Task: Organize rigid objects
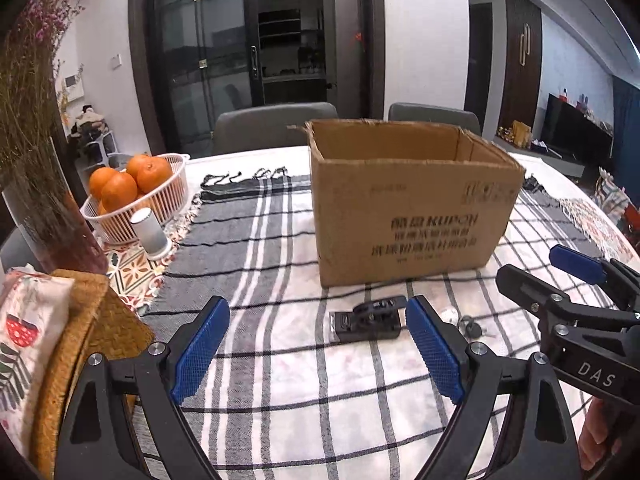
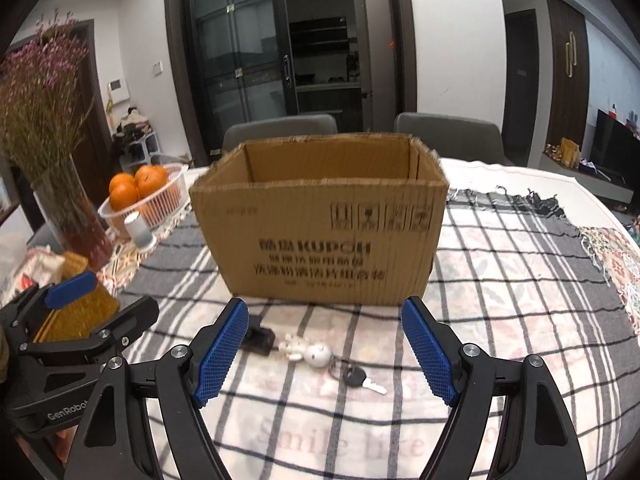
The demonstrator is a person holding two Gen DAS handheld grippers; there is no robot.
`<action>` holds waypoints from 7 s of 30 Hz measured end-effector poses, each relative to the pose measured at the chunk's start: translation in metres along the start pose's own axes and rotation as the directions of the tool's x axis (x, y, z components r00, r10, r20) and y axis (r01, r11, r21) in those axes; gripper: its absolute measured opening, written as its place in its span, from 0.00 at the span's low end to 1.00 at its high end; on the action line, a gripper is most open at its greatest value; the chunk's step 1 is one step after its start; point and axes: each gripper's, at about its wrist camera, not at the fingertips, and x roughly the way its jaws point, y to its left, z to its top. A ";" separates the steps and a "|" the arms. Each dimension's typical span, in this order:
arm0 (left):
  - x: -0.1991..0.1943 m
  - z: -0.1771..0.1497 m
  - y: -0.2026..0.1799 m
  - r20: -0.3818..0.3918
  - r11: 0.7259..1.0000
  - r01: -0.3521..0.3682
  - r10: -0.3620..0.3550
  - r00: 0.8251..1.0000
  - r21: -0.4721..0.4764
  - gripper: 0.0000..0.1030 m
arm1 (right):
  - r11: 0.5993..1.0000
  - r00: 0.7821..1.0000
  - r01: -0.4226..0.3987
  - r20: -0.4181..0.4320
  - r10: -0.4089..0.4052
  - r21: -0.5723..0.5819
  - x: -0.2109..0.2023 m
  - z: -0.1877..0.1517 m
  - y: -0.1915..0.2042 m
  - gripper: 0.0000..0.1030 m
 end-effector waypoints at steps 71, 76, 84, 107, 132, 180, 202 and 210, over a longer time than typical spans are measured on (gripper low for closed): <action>0.114 -0.023 -0.025 -0.289 0.993 0.113 -0.116 0.950 -0.030 0.70 | 0.991 0.971 -0.091 -0.231 0.067 -0.094 0.103 -0.045 -0.011 0.27; 0.104 -0.025 -0.023 -0.268 0.993 0.108 -0.114 0.957 -0.038 0.70 | 0.994 0.979 -0.066 -0.199 0.049 -0.083 0.089 -0.041 -0.014 0.27; 0.080 -0.020 -0.025 -0.213 0.997 0.070 -0.075 0.974 -0.031 0.70 | 0.997 0.986 -0.050 -0.165 0.039 -0.065 0.067 -0.037 -0.018 0.27; 0.011 0.022 -0.020 -0.027 0.993 0.106 -0.108 0.994 -0.051 0.70 | 0.997 1.000 -0.005 0.011 0.006 -0.080 -0.013 0.007 -0.009 0.27; -0.007 0.120 -0.020 0.093 0.987 0.160 -0.158 0.983 -0.014 0.70 | 0.997 0.989 -0.075 0.128 0.077 -0.023 -0.031 0.088 -0.008 0.27; 0.127 0.171 -0.033 -0.232 0.994 0.111 -0.106 0.967 0.007 0.75 | 0.999 0.973 -0.014 -0.228 0.024 0.045 0.107 0.145 -0.056 0.32; -0.019 0.125 -0.017 0.068 0.994 -0.102 0.105 0.992 -0.042 0.93 | 0.987 0.992 0.126 0.003 -0.127 0.097 -0.026 0.108 -0.036 0.60; -0.060 0.093 -0.013 0.132 0.985 -0.151 0.161 0.978 -0.080 1.00 | 0.983 0.983 0.167 0.069 -0.173 0.079 -0.066 0.084 -0.026 0.73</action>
